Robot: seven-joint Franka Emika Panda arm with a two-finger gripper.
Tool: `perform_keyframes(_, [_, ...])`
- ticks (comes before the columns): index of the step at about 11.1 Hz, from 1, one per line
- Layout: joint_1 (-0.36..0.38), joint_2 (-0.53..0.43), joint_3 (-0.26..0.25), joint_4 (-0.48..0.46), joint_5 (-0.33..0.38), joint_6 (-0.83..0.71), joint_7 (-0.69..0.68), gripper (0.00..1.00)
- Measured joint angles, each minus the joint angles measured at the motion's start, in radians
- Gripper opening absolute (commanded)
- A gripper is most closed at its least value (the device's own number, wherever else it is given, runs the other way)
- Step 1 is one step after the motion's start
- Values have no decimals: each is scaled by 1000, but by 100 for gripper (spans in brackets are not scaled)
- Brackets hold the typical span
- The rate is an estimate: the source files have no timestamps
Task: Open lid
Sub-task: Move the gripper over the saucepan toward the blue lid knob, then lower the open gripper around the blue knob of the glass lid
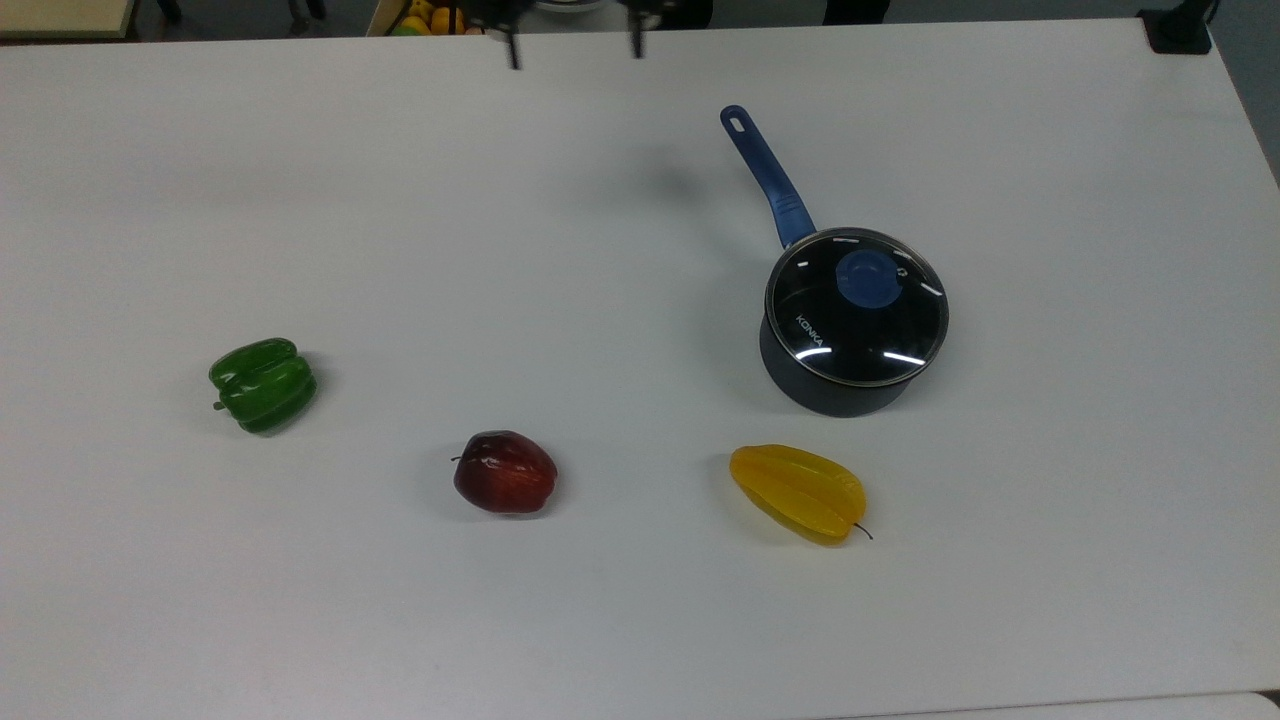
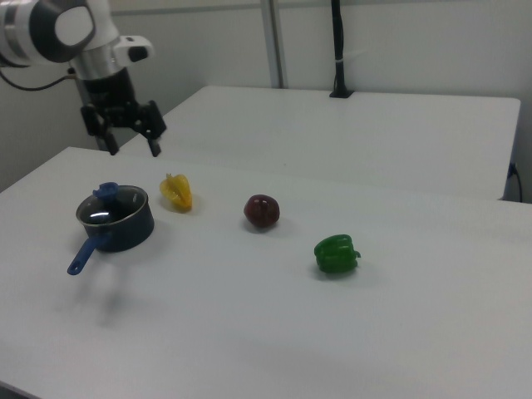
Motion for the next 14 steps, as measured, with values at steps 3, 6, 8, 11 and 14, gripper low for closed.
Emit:
perform_keyframes(3, [142, 16, 4, -54, 20, 147, 11, 100])
perform_keyframes(6, [202, 23, 5, -158, 52, 335, 19, 100])
perform_keyframes(8, [221, 45, 5, -213, 66, 469, 61, 100])
perform_keyframes(11, [240, 141, 9, -230, 66, 663, 106, 100])
perform_keyframes(14, [259, 201, 33, -227, 48, 719, 208, 100])
